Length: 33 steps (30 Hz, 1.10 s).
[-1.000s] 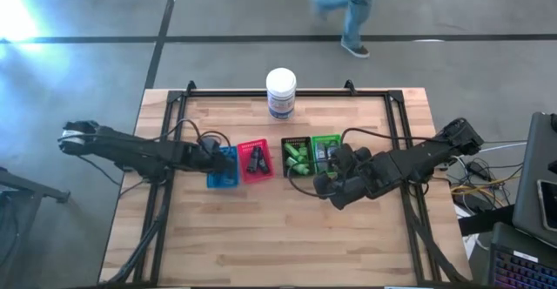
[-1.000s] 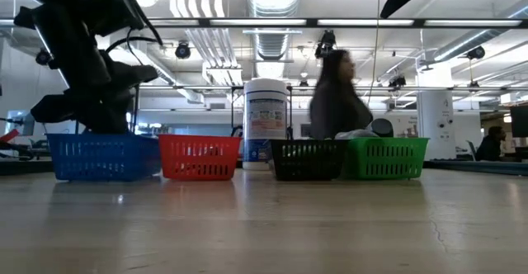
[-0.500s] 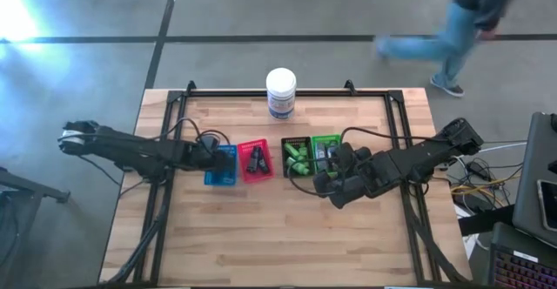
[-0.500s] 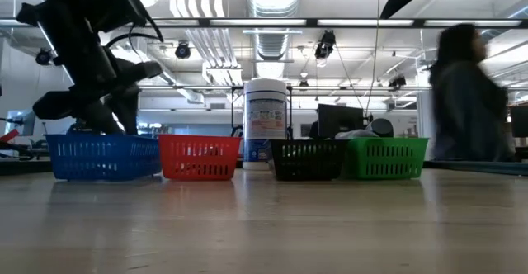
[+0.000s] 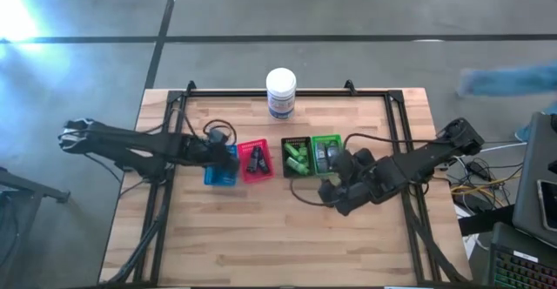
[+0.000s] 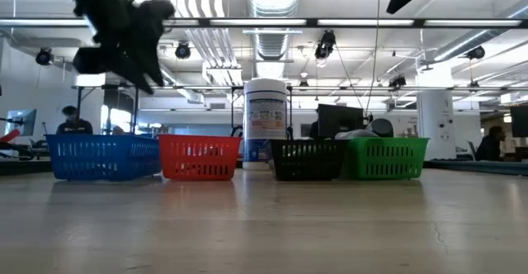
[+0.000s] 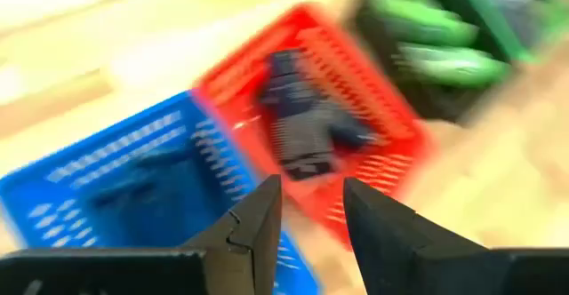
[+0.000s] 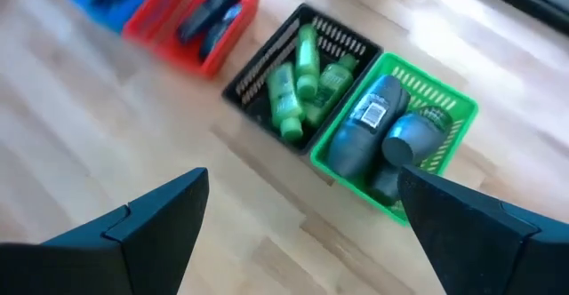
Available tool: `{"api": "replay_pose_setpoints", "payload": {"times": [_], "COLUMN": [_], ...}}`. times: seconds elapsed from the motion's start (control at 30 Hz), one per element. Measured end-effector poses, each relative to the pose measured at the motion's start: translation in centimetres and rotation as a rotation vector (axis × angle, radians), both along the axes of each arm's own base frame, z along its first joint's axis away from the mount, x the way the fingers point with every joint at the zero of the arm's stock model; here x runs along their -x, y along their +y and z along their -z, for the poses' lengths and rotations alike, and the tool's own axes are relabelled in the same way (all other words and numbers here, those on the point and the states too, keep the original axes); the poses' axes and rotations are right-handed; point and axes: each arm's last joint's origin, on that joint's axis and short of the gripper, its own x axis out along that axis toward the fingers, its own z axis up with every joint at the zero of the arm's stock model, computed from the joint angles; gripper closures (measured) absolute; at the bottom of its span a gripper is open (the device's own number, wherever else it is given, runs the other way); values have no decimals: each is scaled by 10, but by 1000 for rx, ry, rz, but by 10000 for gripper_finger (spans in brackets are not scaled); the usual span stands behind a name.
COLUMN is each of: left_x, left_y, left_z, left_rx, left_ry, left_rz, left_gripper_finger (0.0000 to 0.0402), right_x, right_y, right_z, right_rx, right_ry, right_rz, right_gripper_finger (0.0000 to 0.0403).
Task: Pick & Place Travel size toiletries
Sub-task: Return to Home Position
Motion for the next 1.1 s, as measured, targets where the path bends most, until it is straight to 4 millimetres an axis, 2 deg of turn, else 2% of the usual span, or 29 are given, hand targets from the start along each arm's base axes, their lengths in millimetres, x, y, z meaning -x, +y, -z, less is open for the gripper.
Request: {"api": "replay_pose_setpoints", "payload": {"times": [0.13, 0.2, 0.4, 0.5, 0.57, 0.63, 0.73, 0.83, 0.97, 1.1], "left_x": [-7, -9, -13, -16, -17, -18, -18, -13, 2, 26], "left_y": [-9, -12, -21, -26, -27, -29, -26, -21, -10, 6], "left_z": [-30, -46, -81, -91, -93, -88, -76, -69, -63, -64], "left_rx": [-101, -145, -78, -70, -73, -72, -56, -18, -22, -65], "left_ry": [-43, -64, -225, -300, -337, -342, -360, -431, -537, -624], "left_rz": [203, 303, 379, 432, 455, 505, 556, 612, 636, 612], "left_gripper_finger": [275, 275, 275, 275, 275, 275, 275, 275, 275, 275], "right_x": [7, 9, 10, 7, 4, 4, 16, 33, 54, 82], "right_y": [2, 2, 7, 7, 6, -1, -23, -41, -49, -62], "right_z": [-5, -8, -19, -28, -32, -28, -9, 8, 24, 41], "right_rx": [-35, -81, -78, -148, -166, -146, -195, -270, -348, -329], "right_ry": [94, 91, 15, -66, -132, -160, -131, -233, -497, -655], "right_rz": [-178, -206, -346, -424, -482, -500, -450, -471, -598, -601], "right_gripper_finger": [39, 39, 39, 39, 39, 39, 39, 39, 39, 39]}}
